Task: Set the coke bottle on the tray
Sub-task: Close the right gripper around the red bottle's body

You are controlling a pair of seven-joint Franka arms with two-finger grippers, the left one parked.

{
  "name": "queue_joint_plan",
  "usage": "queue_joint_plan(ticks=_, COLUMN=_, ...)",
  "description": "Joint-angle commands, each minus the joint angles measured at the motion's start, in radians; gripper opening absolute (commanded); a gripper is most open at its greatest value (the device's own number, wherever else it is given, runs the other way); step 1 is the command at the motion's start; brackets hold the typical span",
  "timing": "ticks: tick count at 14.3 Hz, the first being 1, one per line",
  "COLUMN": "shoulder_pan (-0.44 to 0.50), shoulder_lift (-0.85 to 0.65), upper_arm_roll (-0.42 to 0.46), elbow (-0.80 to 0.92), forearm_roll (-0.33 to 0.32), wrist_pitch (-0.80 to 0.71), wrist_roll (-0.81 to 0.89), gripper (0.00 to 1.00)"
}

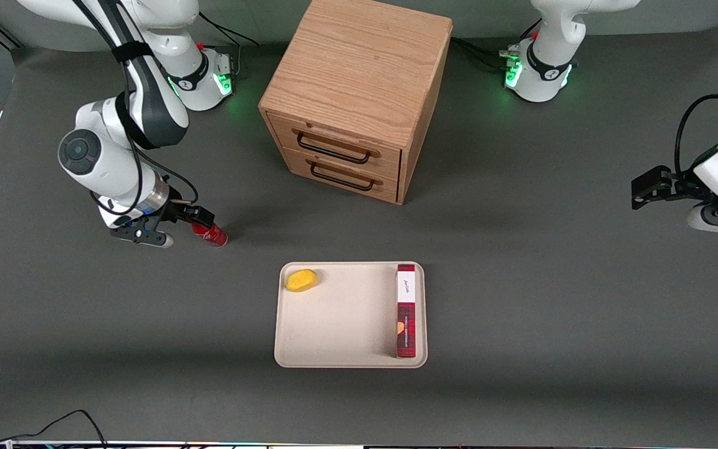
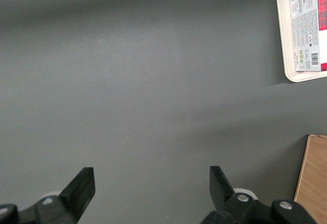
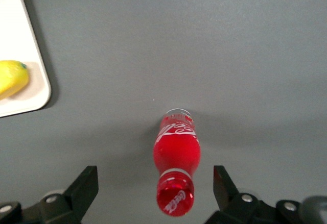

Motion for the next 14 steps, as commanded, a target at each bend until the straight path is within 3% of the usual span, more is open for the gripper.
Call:
queue_joint_plan(ticks=1, shoulder_pan=0.000, shoulder_lift=-0.018, upper_arm_roll=0.001, elbow=-0.052, forearm_roll=-0.026, wrist_pitch=0.059, wrist_roll=0.024, gripper=1.00)
queue_joint_plan(ticks=2, shoulder_pan=0.000, shoulder_lift=-0.018, upper_arm_roll=0.001, elbow=-0.057, forearm_roll=-0.029, wrist_pitch=0.065, wrist_roll=0.024, gripper=0.87)
queue_joint_plan(ticks=3, shoulder_pan=0.000, shoulder_lift=-0.020, upper_arm_roll=0.001, elbow=-0.057, forearm_roll=-0.056, wrist_pitch=0.064, wrist_roll=0.024, gripper=0.62)
queue_joint_plan(ticks=5, shoulder_pan=0.002, shoulder_lift=-0.018, upper_arm_roll=0.001, elbow=-0.060, forearm_roll=-0.102, wrist_pitch=0.064, wrist_roll=0.026, gripper=0.00)
queue_joint_plan(ticks=12, shoulder_pan=0.002, shoulder_lift=-0.064, upper_arm_roll=0.005, elbow=-0.039, forearm_roll=-0.116, wrist_pitch=0.027, wrist_roll=0.010, gripper=0.00)
queue_joint_plan(ticks=14, shoulder_pan=0.002, shoulder_lift=-0.116, upper_arm_roll=0.004, elbow=0.045, forearm_roll=-0.156, wrist_pitch=-0.118, wrist_roll=-0.013, gripper=0.00)
